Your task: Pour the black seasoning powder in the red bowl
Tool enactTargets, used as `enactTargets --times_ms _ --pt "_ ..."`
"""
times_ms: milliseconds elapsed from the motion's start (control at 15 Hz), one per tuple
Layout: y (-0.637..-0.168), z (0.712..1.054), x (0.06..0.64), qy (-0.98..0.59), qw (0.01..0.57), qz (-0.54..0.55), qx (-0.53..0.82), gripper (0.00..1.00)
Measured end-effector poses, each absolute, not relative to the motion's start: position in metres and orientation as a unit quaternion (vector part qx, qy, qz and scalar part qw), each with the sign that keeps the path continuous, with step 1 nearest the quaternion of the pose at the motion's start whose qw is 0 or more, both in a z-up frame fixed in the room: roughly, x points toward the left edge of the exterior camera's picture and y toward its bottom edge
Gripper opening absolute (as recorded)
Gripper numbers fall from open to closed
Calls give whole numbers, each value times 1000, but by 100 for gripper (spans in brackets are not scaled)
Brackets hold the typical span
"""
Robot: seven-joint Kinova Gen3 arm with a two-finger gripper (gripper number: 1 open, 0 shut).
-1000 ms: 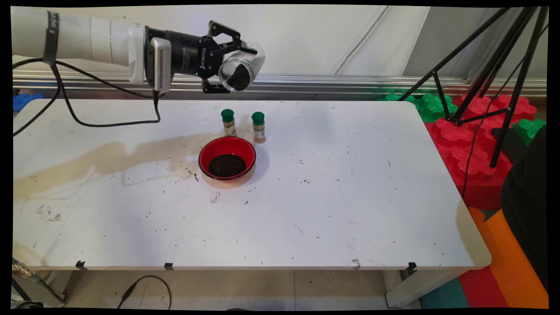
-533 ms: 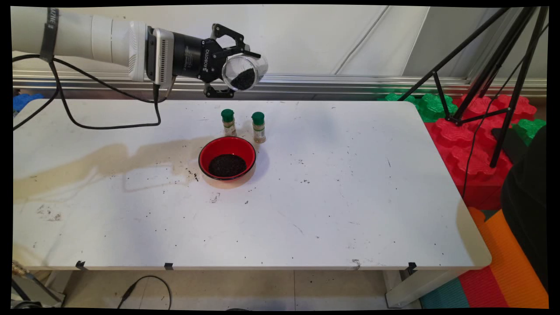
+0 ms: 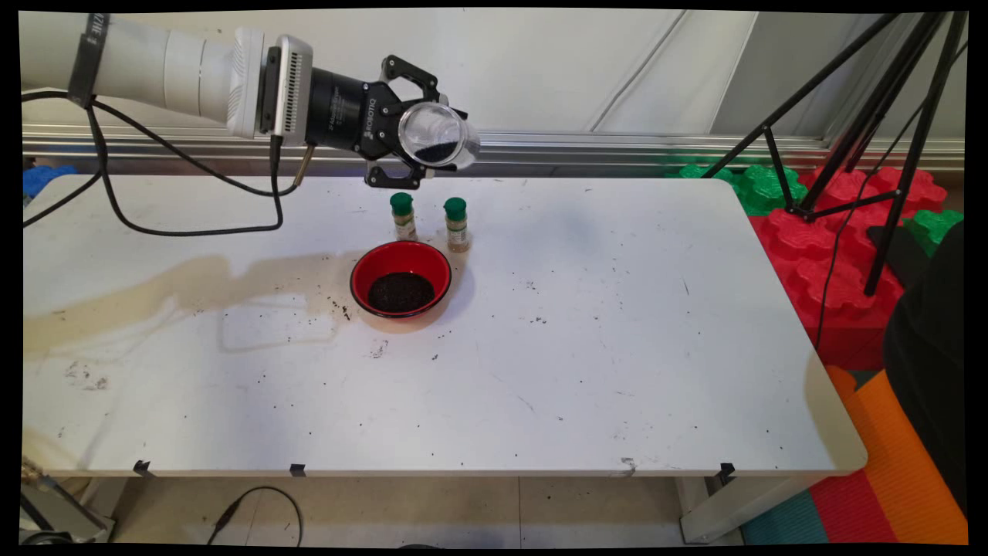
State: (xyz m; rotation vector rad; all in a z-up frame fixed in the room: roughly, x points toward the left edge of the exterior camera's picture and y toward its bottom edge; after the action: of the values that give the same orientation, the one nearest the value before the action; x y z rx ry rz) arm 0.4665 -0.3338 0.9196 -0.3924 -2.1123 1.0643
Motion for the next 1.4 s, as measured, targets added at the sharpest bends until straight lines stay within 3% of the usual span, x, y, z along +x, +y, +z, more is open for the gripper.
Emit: enactTargets --times_ms 733,1400 --pt "-328 912 451 -838 455 296 -52 0" --pt "-328 892 444 -840 503 203 26 0"
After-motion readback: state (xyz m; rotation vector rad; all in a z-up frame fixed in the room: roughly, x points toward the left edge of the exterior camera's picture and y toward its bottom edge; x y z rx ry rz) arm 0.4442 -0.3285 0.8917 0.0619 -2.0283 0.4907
